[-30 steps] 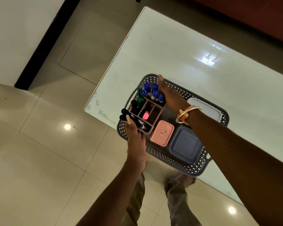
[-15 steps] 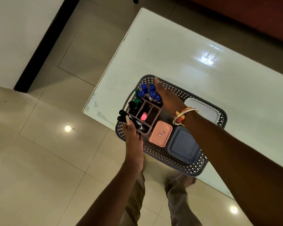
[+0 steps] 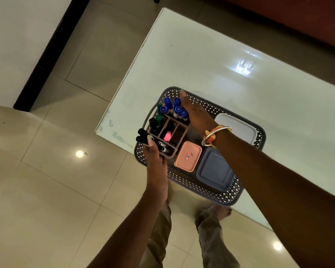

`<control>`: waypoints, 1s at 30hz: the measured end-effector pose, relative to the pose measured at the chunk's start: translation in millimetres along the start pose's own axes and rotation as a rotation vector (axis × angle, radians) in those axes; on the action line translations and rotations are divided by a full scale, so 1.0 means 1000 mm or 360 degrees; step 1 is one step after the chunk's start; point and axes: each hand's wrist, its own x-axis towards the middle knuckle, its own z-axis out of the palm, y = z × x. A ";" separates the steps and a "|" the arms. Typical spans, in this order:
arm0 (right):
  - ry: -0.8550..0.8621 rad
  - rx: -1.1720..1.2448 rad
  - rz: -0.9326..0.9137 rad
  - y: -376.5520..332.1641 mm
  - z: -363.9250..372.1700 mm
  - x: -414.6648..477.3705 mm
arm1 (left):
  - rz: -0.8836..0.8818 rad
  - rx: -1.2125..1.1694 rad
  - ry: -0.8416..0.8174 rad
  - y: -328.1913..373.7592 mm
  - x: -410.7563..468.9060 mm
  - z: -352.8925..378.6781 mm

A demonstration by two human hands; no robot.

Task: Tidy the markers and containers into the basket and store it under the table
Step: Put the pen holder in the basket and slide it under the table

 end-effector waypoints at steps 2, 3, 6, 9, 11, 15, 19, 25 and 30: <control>0.0058 0.0022 0.0001 0.002 0.001 -0.003 | 0.0007 0.0011 0.0049 0.001 0.000 -0.003; 0.0089 0.0025 -0.0009 0.003 0.001 -0.004 | 0.0018 0.0032 0.0057 0.003 -0.001 -0.005; 0.0192 0.0112 -0.0075 0.010 -0.001 -0.012 | 0.0082 0.0166 0.0004 0.010 -0.008 -0.013; 0.0346 0.0180 -0.0095 0.014 -0.007 -0.028 | 0.0158 0.0460 -0.0030 0.016 -0.018 -0.033; 0.0469 0.0254 -0.0064 0.017 -0.013 -0.045 | 0.0264 0.0672 -0.0032 0.024 -0.029 -0.048; 0.0702 0.0348 -0.0025 0.029 -0.016 -0.087 | 0.0547 0.0993 0.0038 0.049 -0.048 -0.056; 0.0902 0.0338 0.0032 0.045 -0.009 -0.126 | 0.1017 0.1437 -0.0078 0.067 -0.054 -0.052; 0.0947 -0.0209 0.0044 0.084 0.013 -0.168 | 0.1287 0.2140 -0.1153 0.062 -0.046 -0.016; 0.0969 -0.0650 0.0176 0.099 0.035 -0.195 | 0.1354 0.2659 -0.1608 0.039 -0.040 0.005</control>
